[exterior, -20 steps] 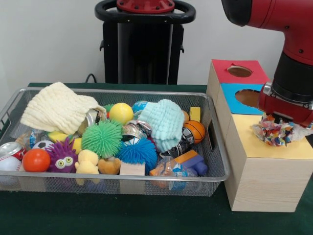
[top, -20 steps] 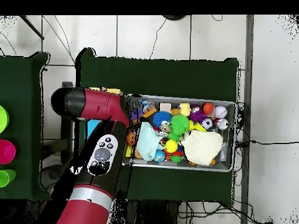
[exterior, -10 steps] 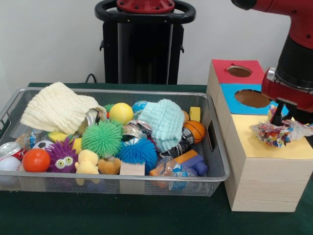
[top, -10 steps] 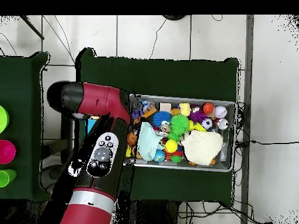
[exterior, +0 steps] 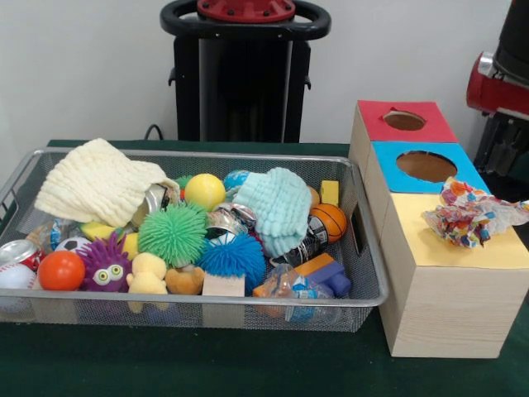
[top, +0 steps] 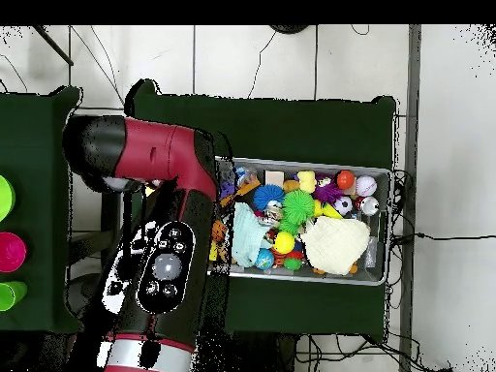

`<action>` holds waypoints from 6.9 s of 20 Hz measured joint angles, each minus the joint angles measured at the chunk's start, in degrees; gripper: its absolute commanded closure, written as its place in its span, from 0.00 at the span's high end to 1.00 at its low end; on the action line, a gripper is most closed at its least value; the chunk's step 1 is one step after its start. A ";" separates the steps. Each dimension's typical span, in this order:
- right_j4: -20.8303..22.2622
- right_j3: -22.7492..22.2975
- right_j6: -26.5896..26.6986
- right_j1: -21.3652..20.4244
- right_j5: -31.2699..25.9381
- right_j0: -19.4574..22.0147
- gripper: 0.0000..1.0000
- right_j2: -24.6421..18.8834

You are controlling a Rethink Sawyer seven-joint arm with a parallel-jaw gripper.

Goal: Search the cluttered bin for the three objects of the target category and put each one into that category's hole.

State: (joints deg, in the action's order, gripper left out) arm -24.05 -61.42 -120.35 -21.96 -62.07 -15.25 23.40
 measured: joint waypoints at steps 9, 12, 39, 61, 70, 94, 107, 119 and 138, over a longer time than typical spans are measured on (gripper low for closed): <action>0.21 1.71 0.00 -1.20 0.05 0.08 0.00 0.01; 0.32 2.67 0.00 -1.08 0.61 0.08 0.00 0.02; 0.41 12.91 0.00 1.83 1.53 1.77 0.00 3.73; 0.84 15.05 0.00 7.33 8.97 4.38 0.00 4.49; 1.16 15.57 0.00 9.45 11.45 5.84 0.00 4.49; 1.63 13.53 0.00 9.15 14.51 6.14 0.00 3.25; 2.19 4.62 0.00 5.40 14.53 6.09 0.00 0.66; 2.50 1.54 0.00 3.70 14.53 5.51 0.00 -1.15; 2.54 -0.49 0.00 3.66 15.68 1.71 0.00 -1.34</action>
State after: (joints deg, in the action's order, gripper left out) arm -21.51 -61.91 -120.35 -18.30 -46.39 -13.54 22.06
